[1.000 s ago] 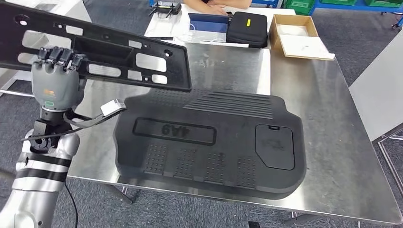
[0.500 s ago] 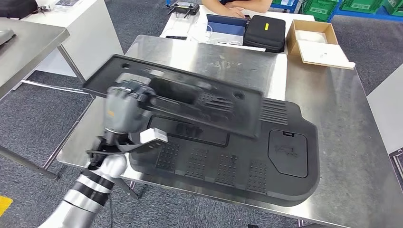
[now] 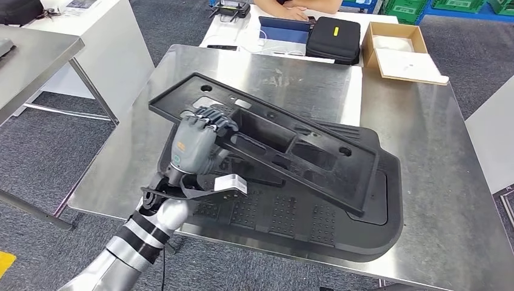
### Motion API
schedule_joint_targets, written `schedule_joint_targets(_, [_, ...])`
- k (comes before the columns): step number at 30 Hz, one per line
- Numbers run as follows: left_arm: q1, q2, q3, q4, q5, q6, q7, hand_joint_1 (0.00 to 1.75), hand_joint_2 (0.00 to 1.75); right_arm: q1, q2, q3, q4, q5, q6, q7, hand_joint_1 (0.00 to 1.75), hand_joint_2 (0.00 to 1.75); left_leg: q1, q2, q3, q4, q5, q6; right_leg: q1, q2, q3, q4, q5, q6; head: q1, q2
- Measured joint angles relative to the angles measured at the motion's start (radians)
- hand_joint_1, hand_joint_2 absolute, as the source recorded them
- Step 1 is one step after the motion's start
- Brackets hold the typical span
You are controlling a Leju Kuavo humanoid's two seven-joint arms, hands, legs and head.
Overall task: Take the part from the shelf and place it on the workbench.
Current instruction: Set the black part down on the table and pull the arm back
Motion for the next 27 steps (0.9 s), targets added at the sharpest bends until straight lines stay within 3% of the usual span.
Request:
schedule_joint_targets(9, [-0.019, -0.050, -0.047, 0.097, 0.021, -0.014, 0.008, 1.75, 1.75, -0.001, -0.001, 0.000, 0.000, 0.005, 0.012, -0.009, 0.00, 0.00, -0.008, -0.001, -0.002, 0.001, 0.001, 0.001, -0.004, 0.000, 0.000, -0.001, 0.000, 0.001, 0.000, 0.000])
schedule_joint_targets(18, [-0.091, -0.103, -0.052, 0.314, 0.018, 0.060, 0.063, 1.75, 1.75, -0.001, -0.001, 0.000, 0.000, 0.018, 0.016, -0.021, 0.00, 0.00, -0.010, -0.001, -0.002, 0.001, 0.001, 0.002, -0.006, 0.000, 0.000, 0.000, 0.001, 0.002, 0.000, 0.000])
schedule_joint_targets(27, [-0.181, -0.122, -0.012, 0.531, -0.087, 0.150, 0.243, 1.75, 1.75, -0.001, -0.001, 0.000, 0.000, 0.036, 0.019, -0.023, 0.00, 0.00, -0.010, -0.001, -0.002, 0.001, 0.001, 0.002, -0.006, 0.000, 0.000, 0.000, 0.001, 0.002, 0.000, 0.000])
